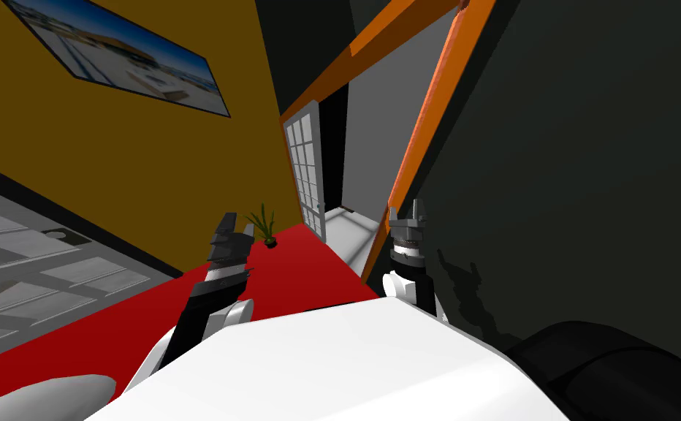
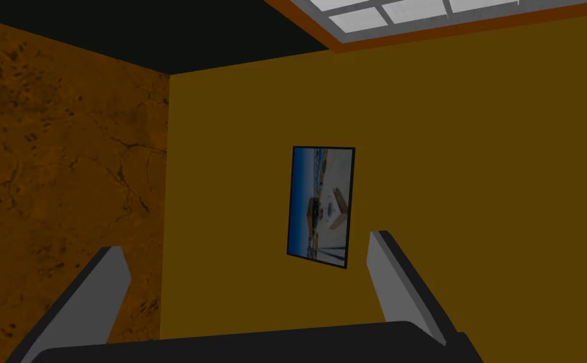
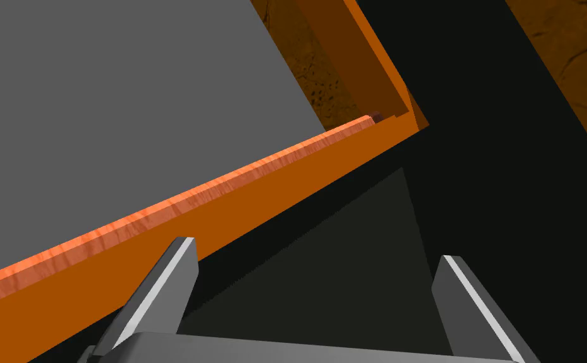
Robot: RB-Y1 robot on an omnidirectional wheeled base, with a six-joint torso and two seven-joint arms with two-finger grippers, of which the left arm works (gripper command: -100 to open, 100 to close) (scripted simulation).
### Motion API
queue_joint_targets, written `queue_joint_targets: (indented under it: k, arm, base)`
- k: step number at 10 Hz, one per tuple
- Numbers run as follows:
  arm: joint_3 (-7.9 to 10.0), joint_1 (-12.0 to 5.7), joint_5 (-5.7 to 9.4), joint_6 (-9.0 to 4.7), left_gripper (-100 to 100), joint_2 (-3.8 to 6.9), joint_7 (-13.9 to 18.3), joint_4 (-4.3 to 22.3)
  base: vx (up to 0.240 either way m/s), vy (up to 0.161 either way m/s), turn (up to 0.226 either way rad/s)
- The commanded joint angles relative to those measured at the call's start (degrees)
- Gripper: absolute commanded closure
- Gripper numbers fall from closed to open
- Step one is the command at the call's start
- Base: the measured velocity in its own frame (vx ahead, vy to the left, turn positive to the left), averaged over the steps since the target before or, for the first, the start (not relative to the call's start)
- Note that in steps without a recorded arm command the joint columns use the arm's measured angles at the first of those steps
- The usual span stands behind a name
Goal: Push the door open
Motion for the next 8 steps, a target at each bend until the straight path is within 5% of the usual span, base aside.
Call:
queue_joint_targets:
  k: [1,8]
  arm:
    - [0.2,0.03,-0.69,-0.75,-100,0.48,1.6,0.9]
    - [1.08,0.15,-3.69,-4.06,-100,2.12,8.9,4.8]
  base:
    - [0.07,0.006,-0.027]
    - [0.115,0.02,-0.032]
